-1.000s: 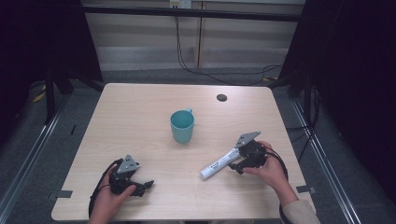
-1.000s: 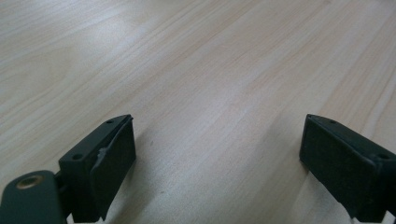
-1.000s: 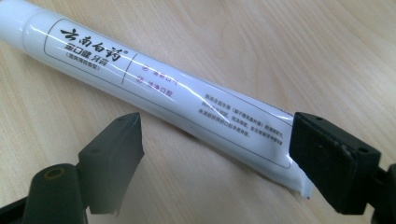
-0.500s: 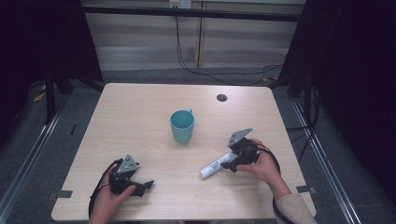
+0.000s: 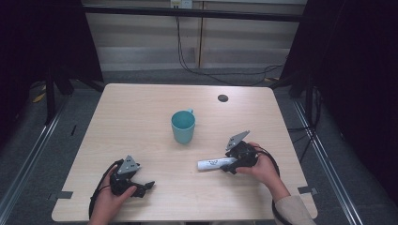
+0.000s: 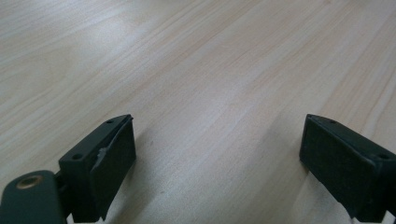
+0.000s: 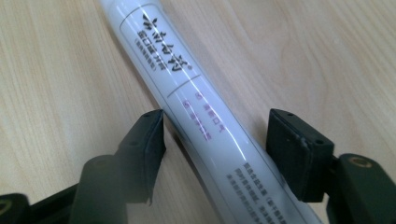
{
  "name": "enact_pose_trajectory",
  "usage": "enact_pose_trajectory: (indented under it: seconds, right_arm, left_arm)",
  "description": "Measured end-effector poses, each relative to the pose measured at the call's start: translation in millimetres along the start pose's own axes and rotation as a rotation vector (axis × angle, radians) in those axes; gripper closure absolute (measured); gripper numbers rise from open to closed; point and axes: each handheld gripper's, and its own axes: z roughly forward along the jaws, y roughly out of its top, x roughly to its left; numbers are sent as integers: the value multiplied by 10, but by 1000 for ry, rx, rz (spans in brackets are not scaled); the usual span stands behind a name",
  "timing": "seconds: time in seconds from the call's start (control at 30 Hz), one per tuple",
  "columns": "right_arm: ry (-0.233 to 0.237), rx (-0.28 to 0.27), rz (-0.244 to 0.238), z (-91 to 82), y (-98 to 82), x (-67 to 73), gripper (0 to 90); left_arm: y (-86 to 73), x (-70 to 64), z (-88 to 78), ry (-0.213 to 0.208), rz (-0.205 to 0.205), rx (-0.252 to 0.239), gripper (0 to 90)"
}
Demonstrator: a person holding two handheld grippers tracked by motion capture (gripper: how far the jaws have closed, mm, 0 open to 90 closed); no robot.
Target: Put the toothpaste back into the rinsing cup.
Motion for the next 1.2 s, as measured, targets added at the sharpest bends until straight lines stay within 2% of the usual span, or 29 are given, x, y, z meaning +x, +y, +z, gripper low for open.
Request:
enact_pose_trajectory:
  seconds: [0.07, 0.47, 0.6, 0.63, 0.67, 0.77, 0.87, 0.97, 1.0, 1.13, 1.2]
  right_arm:
    - [4, -6, 16, -8, -29, -10, 390]
    - [-9, 14, 42, -62, -102, -37, 419]
    - [-9, 27, 38, -74, -78, -28, 551]
    - [-9, 27, 38, -74, -78, -28, 551]
    - [-7, 34, 45, -86, -75, -20, 621]
    - [-2, 41, 39, -95, -71, -13, 673]
    - [-14, 26, 40, -116, -76, 4, 727]
    - [-17, 19, 23, -130, -75, 31, 740]
    - [0, 15, 26, -134, -81, 32, 745]
    - [9, -9, 42, -187, -87, 48, 749]
    - [5, -26, 35, -239, -66, 55, 750]
  left_arm:
    - [0, 0, -1, -1, 0, 1, 103]
    - [0, 0, -1, -2, -1, 1, 103]
    - [0, 0, 0, -1, -1, 0, 103]
    - [0, 0, 0, -1, -1, 0, 103]
    - [0, 1, -1, 1, 2, 1, 103]
    - [0, 1, -2, 1, 1, 1, 103]
    - [0, 0, 0, 2, 1, 0, 103]
    - [2, 3, -2, -1, 2, 2, 102]
    - [3, 7, -1, -2, 6, 0, 101]
    - [2, 5, 1, -4, 4, 0, 99]
    - [3, 4, 1, -1, 3, 2, 93]
